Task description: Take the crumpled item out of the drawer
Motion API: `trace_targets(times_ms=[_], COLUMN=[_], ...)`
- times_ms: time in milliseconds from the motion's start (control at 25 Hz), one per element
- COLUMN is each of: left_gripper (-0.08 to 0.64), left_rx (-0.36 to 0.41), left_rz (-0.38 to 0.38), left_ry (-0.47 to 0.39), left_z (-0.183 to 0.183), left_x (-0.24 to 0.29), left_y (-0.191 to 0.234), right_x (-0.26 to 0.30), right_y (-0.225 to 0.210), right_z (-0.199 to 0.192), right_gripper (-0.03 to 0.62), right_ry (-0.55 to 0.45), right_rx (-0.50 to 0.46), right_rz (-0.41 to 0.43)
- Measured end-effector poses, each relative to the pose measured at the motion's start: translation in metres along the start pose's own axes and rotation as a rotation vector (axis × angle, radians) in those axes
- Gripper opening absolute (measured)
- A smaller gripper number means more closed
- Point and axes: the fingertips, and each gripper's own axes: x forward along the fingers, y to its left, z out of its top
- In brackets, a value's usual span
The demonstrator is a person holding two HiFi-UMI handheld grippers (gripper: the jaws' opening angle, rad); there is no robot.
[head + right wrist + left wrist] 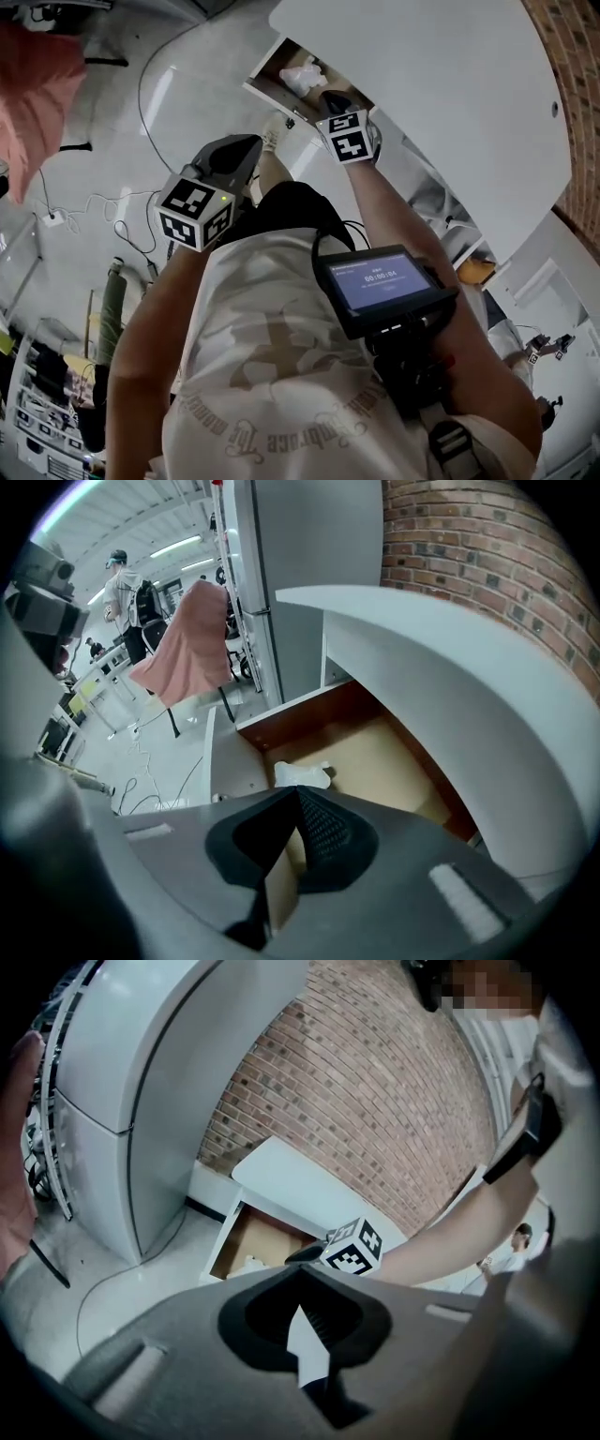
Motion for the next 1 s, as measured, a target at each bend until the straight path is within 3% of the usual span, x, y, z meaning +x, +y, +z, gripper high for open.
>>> trace_targets(times_ms=[120, 440, 720, 1000], left_gripper=[0.003, 0.003, 0.003, 0.003], left_rx=[-0.024, -0.074, -0.126, -0.166], left_rz=[0.012, 0.035, 0.048, 0.067], left_ry=[-0.002, -0.017, -0.035, -0.026], left_z=[-0.005, -0.015, -0.024, -0.046], left_x=[0.002, 0.004, 0.007, 0.003], left_y=[0.019, 0.019, 0.030, 0.050], right_x=[0.020, 0.040, 0.071, 0.106], right_y=[-0.004, -0.021, -0.029, -0.031], right_z=[0.002, -0.007, -0.011, -0.027], right_gripper=[0.008, 0.009, 0.164, 0.229], right_ry=[0.033, 0.087, 0.128, 0.192], right_rx=[-0.018, -0.008, 0.031, 0.071], right_rz=[-0.028, -0.073, -0.063, -0.043])
